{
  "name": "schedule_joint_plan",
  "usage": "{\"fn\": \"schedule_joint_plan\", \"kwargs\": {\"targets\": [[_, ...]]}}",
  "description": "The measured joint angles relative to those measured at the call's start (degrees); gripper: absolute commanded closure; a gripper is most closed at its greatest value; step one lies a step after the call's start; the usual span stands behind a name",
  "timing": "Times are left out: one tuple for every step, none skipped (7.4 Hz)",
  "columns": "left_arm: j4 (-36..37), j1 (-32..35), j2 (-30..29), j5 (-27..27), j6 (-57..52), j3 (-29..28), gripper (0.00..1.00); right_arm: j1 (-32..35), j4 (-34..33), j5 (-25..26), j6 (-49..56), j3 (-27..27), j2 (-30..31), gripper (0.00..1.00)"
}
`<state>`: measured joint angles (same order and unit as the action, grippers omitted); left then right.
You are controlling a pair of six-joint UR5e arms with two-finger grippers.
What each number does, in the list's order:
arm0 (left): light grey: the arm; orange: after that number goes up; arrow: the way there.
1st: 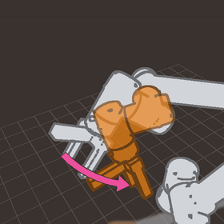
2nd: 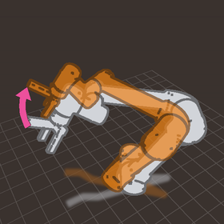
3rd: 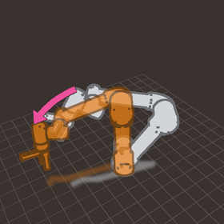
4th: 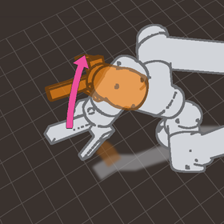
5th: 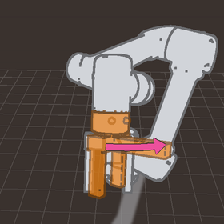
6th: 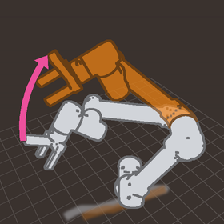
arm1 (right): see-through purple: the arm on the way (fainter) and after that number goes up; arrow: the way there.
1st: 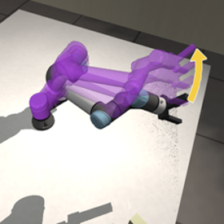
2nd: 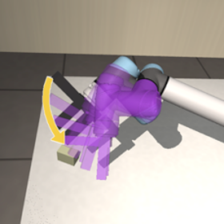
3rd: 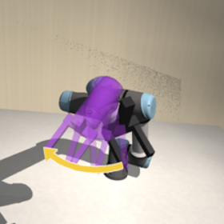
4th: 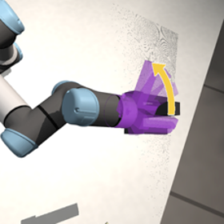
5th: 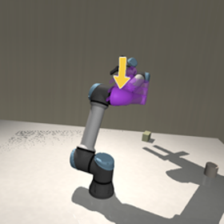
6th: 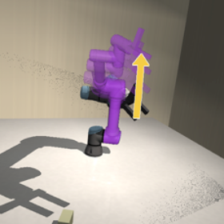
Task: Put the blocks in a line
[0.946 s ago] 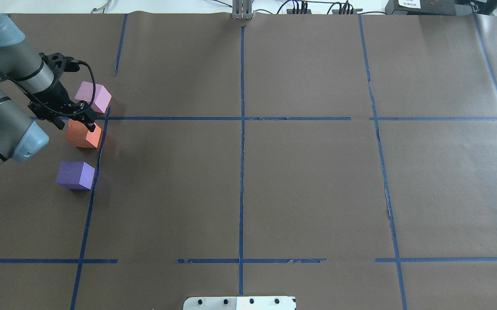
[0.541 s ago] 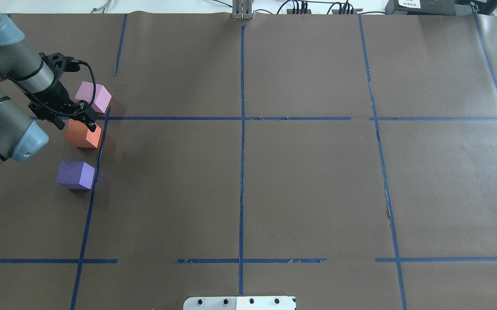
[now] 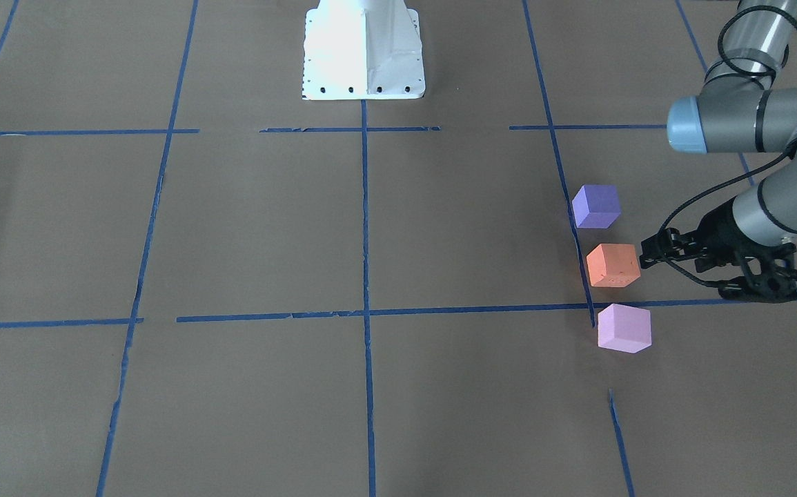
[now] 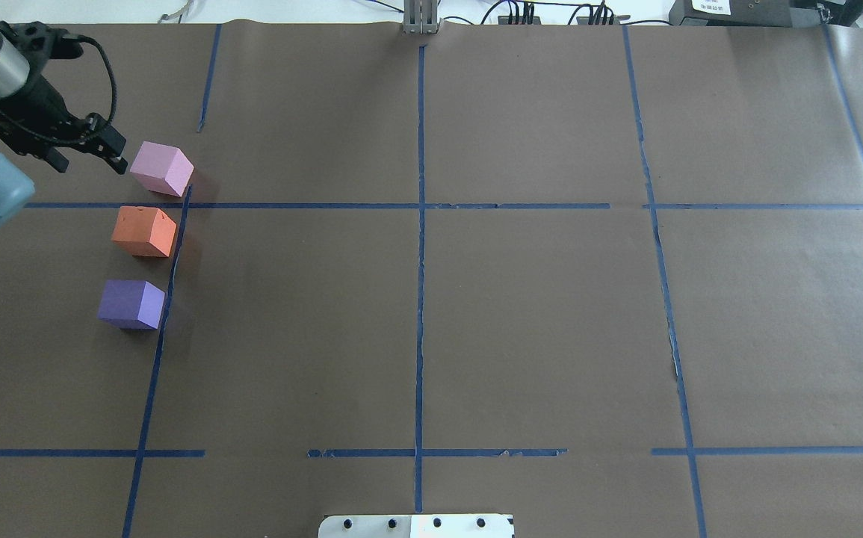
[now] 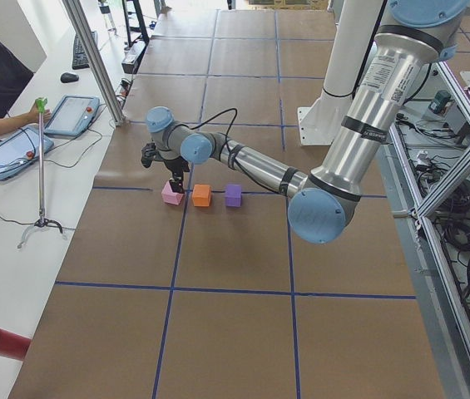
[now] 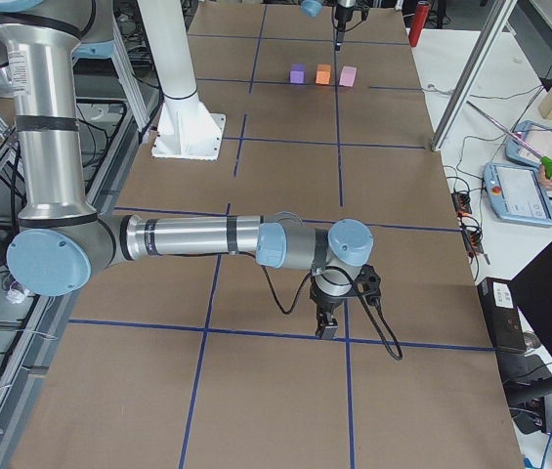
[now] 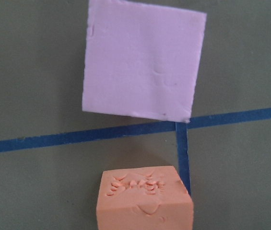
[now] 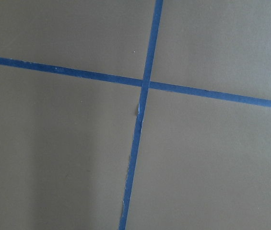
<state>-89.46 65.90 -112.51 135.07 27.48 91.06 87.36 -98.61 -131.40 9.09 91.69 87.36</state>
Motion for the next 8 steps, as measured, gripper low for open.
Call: {"fn": "schedule_joint_plan", "kwargs": {"targets": [[4.25,3.65,0.54,-0.25,-6.43,2.02,0.0,0.0,0.0,0.0,-0.02,0.0,0.0,0.0],[6.63,8.02,2.36,-0.41,-14.55,2.91,0.0,0.0,0.0,0.0,-0.01,-0.01,0.0,0.0],[7.48,12.61,5.46,-0.47,-22.64,3.23,0.0,0.0,0.0,0.0,0.02,-0.02,0.0,0.0],[7.58,16.99,8.87,-0.48,-30.4,3.11,0.0,0.0,0.0,0.0,0.02,-0.02,0.0,0.0],[7.35,21.34,11.99,-0.43,-37.85,2.27,0.0,0.0,0.0,0.0,-0.01,-0.02,0.0,0.0],[6.43,25.39,14.39,-0.37,-43.9,0.21,0.0,0.0,0.0,0.0,-0.03,-0.02,0.0,0.0],[3.79,28.81,16.51,-0.35,-48.57,-3.05,0.0,0.0,0.0,0.0,-0.02,-0.02,0.0,0.0],[-0.17,31.12,19.56,-0.31,-51.51,-5.69,0.0,0.0,0.0,0.0,0.0,-0.02,0.0,0.0]]}}
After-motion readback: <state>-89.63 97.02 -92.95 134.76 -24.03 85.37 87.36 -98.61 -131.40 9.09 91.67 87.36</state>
